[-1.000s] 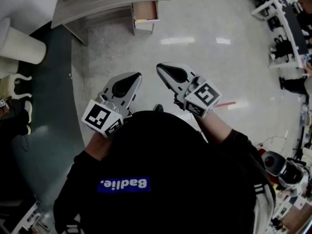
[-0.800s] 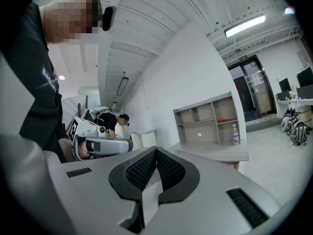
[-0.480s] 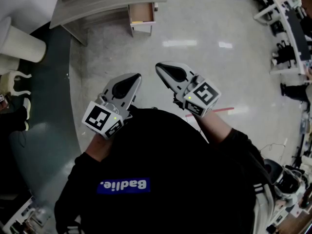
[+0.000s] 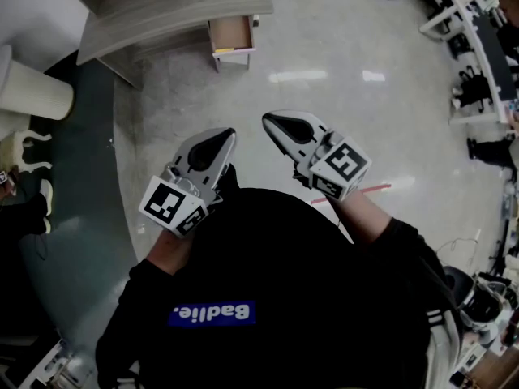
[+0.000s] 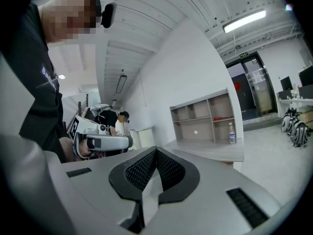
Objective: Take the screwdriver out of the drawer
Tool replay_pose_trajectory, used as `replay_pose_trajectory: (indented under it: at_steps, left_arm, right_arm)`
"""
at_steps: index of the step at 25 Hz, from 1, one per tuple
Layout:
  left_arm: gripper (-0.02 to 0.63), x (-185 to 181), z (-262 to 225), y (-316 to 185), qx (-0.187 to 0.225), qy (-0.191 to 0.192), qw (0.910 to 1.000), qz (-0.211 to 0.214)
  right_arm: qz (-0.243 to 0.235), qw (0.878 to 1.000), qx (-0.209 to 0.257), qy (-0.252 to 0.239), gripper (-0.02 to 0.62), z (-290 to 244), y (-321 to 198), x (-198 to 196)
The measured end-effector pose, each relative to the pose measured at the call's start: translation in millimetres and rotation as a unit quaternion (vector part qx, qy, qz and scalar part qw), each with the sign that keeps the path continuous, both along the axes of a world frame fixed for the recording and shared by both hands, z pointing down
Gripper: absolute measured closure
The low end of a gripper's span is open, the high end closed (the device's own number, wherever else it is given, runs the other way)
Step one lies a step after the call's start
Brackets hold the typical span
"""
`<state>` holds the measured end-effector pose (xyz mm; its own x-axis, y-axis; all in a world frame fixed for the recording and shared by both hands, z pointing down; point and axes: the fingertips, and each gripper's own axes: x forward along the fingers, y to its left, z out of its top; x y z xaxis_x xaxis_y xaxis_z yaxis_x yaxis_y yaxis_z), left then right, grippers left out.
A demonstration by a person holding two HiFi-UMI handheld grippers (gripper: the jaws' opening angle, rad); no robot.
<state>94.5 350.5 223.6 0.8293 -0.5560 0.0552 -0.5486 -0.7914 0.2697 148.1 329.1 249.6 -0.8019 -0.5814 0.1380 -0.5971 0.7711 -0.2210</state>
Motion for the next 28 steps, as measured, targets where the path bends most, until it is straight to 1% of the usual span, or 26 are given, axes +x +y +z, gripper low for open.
replay_pose_trajectory:
  at_steps: [4,7,15,18,21,23,26,28]
  left_arm:
    - [0.609,-1.4,3.0,-38.0,0.001,0.01,0.9997,0.02]
    - [0.608,-8.7,4.4,-73.4,-0.004,0.011,0.9992,0.037]
    - [0.609,-49.7,7.7,-182.4,-0.02,0.017,0.9976,0.064]
    - [0.609,-66.4,12.5,-218.5,-0.021,0.012,0.9964,0.081]
    - [0.609,-77.9,16.9,-248.5,-0.024,0.01,0.9949,0.097]
    - [0.609,-84.6,18.9,-266.3,-0.025,0.011,0.9941,0.105]
    - [0.608,-95.1,24.6,-290.1,-0.034,0.009,0.9937,0.107]
    - [0.607,-102.2,32.3,-298.0,-0.041,0.01,0.9936,0.105]
  right_arm:
    - [0.022,1.0,-0.001,0.011,0.565,3.0,-36.8,1.5]
    - [0.032,0.999,-0.011,0.017,0.565,6.8,-69.9,-6.9]
    - [0.058,0.998,-0.022,0.034,0.565,7.8,-168.3,-42.8]
    - [0.064,0.997,-0.028,0.033,0.565,7.6,-202.9,-59.5]
    - [0.072,0.996,-0.041,0.03,0.565,10.1,-233.6,-73.1]
    - [0.077,0.996,-0.04,0.032,0.565,10.0,-252.4,-80.7]
    - [0.08,0.996,-0.033,0.036,0.565,10.1,-275.5,-93.9]
    - [0.076,0.996,-0.031,0.038,0.565,15.6,-281.3,-104.3]
